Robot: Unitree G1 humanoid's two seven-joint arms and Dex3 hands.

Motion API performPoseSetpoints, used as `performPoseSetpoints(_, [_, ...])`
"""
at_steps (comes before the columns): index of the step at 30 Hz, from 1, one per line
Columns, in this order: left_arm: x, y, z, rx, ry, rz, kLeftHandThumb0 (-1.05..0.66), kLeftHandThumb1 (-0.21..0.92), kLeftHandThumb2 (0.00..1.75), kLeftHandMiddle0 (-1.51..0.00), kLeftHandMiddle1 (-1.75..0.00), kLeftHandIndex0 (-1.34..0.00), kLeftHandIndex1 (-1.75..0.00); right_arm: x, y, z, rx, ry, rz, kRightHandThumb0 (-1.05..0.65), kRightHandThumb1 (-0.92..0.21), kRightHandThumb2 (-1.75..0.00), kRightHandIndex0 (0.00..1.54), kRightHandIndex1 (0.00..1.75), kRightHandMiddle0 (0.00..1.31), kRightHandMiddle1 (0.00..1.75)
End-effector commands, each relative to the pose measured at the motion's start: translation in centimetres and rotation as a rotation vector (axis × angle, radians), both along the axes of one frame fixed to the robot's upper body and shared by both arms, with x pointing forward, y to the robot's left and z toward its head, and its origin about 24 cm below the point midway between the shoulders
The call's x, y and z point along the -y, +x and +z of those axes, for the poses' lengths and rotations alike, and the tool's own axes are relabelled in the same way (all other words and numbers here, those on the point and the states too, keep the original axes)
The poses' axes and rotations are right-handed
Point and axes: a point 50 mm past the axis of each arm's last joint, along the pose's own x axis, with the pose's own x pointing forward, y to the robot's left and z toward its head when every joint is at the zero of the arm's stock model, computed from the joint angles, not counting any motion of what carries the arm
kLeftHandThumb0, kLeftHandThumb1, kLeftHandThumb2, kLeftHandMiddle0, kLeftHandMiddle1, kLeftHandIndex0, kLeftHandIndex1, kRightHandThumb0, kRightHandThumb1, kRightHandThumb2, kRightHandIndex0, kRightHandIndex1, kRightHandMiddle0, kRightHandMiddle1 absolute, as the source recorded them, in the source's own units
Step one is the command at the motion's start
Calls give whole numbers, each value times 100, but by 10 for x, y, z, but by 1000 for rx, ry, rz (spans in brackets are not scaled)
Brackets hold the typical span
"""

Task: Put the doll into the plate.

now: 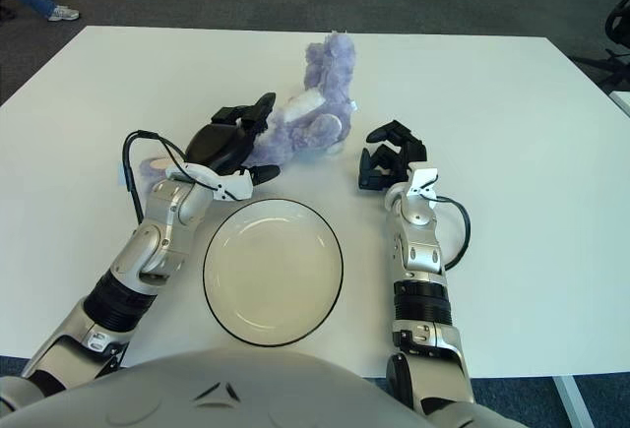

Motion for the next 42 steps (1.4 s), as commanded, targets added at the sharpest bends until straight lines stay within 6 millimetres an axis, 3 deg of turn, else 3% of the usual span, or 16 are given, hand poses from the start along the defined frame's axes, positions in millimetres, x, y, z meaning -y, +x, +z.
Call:
performPoseSetpoints(1, [5, 1, 1, 24, 8, -15, -105, 92, 71, -16, -27, 0, 0, 1, -4, -8, -50, -9, 1, -2, 8, -168, 91, 175, 80, 149])
performPoseSetpoints(20, [36, 37, -45, 93, 67, 105, -105, 92, 79, -19, -23, 0, 0, 0, -5, -8, -48, -17, 7, -2, 8, -167, 91, 175, 81, 148])
performPoseSetpoints(29, [35, 49, -51, 139, 99, 159, -105, 92, 78, -30, -29, 0, 0, 0, -5, -8, -46, -16, 9, -2, 10, -170, 92, 175, 82, 148])
performPoseSetpoints(35, [34, 57, -56, 143, 137, 184, -105, 92, 73, -26, -47, 0, 0, -1, -7, -7, -38, -13, 13, -2, 10, -169, 92, 175, 83, 146])
performPoseSetpoints(42, [34, 63, -59, 155, 228, 190, -105, 92, 64, -12, -104, 0, -2, -1, -7, -7, -37, -14, 13, -2, 9, -167, 91, 175, 84, 144])
